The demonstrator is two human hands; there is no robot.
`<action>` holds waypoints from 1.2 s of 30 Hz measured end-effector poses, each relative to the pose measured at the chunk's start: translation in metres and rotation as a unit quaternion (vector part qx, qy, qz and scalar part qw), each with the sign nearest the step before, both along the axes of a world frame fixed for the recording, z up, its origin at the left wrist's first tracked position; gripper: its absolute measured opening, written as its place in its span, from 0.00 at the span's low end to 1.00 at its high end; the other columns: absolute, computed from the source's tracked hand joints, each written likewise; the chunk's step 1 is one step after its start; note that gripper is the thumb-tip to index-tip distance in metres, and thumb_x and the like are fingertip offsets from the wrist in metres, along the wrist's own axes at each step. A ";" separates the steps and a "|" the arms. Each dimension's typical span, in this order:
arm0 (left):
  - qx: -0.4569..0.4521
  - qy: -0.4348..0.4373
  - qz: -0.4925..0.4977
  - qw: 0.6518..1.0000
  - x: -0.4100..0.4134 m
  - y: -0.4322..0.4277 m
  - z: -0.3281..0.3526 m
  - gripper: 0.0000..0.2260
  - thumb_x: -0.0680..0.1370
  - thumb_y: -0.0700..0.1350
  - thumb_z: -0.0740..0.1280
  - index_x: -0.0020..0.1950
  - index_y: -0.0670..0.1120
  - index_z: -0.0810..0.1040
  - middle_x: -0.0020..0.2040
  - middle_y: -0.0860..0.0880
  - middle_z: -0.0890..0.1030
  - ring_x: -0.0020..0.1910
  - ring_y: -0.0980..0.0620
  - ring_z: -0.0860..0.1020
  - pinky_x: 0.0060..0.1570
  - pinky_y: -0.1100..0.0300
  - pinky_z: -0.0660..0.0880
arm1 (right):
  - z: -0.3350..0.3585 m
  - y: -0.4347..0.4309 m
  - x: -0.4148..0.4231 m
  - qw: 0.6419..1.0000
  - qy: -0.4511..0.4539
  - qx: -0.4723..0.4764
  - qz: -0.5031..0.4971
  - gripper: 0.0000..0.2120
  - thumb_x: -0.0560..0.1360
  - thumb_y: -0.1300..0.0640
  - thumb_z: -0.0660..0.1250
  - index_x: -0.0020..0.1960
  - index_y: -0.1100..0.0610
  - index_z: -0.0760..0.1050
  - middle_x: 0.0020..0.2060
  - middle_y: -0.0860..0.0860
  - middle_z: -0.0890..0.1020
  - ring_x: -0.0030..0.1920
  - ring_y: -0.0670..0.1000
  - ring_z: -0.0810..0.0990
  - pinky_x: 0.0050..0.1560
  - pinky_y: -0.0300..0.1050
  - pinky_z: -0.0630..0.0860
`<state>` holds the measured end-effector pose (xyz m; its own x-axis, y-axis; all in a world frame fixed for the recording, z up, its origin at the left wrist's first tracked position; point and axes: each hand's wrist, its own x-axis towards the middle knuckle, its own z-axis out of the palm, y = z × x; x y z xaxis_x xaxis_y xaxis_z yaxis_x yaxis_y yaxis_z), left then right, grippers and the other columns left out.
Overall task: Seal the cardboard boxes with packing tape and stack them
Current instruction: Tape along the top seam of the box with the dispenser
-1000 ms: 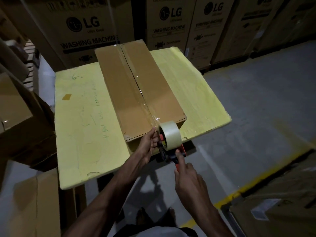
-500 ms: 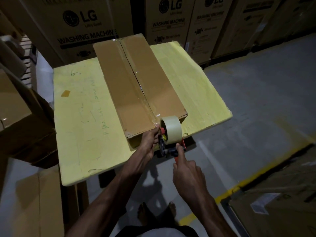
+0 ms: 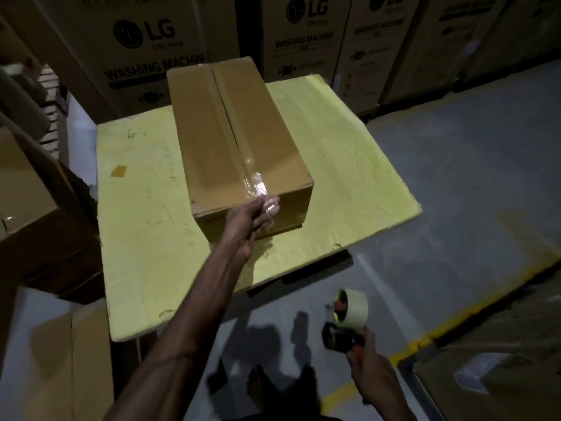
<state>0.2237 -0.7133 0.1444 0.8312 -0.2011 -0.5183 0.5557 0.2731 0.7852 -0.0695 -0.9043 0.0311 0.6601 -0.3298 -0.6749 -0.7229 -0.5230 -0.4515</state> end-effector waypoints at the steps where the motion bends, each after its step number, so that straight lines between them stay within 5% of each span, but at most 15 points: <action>1: 0.017 -0.008 0.002 1.000 -0.006 0.000 -0.007 0.08 0.85 0.43 0.64 0.58 0.43 0.83 0.53 0.46 0.88 0.48 0.54 0.87 0.39 0.64 0.79 | 0.010 0.002 0.012 0.999 -0.036 0.000 0.013 0.26 0.85 0.48 0.60 0.77 0.42 0.49 0.35 0.50 0.80 0.29 0.51 0.77 0.31 0.46 0.71; 4: 0.017 -0.006 -0.008 1.000 -0.016 0.002 -0.022 0.11 0.84 0.45 0.66 0.62 0.42 0.83 0.55 0.44 0.87 0.50 0.51 0.86 0.46 0.62 0.79 | 0.038 0.010 0.049 0.985 -0.172 0.005 -0.002 0.19 0.84 0.47 0.61 0.69 0.37 0.56 0.30 0.50 0.78 0.24 0.49 0.74 0.28 0.48 0.71; 8: 0.013 0.032 -0.030 0.999 -0.025 0.007 -0.036 0.12 0.84 0.46 0.67 0.64 0.44 0.82 0.56 0.46 0.87 0.58 0.49 0.85 0.53 0.59 0.77 | 0.067 0.020 0.082 0.957 -0.267 0.064 -0.093 0.23 0.83 0.45 0.64 0.70 0.35 0.54 0.32 0.54 0.80 0.25 0.52 0.78 0.26 0.48 0.74; 20: -0.002 0.048 -0.013 0.999 -0.011 -0.012 -0.049 0.11 0.83 0.39 0.67 0.64 0.42 0.82 0.56 0.44 0.87 0.57 0.48 0.85 0.64 0.50 0.77 | 0.089 -0.061 0.147 0.920 -0.280 0.107 -0.253 0.19 0.79 0.47 0.72 0.59 0.60 0.72 0.34 0.61 0.84 0.26 0.57 0.78 0.29 0.48 0.75; 26: -0.034 0.060 -0.006 0.998 -0.009 -0.016 -0.050 0.15 0.78 0.33 0.69 0.65 0.40 0.81 0.58 0.42 0.86 0.49 0.52 0.86 0.36 0.65 0.80 | 0.062 -0.110 0.253 0.885 -0.320 0.173 -0.289 0.18 0.77 0.45 0.74 0.55 0.58 0.76 0.37 0.59 0.86 0.28 0.54 0.80 0.33 0.48 0.78; 36: -0.027 0.076 0.000 0.997 -0.003 -0.016 -0.047 0.16 0.79 0.30 0.67 0.66 0.38 0.80 0.61 0.41 0.85 0.53 0.48 0.86 0.35 0.65 0.80 | 0.013 -0.140 0.388 0.913 -0.279 0.246 -0.169 0.17 0.77 0.47 0.74 0.55 0.59 0.76 0.42 0.62 0.86 0.26 0.53 0.79 0.28 0.42 0.78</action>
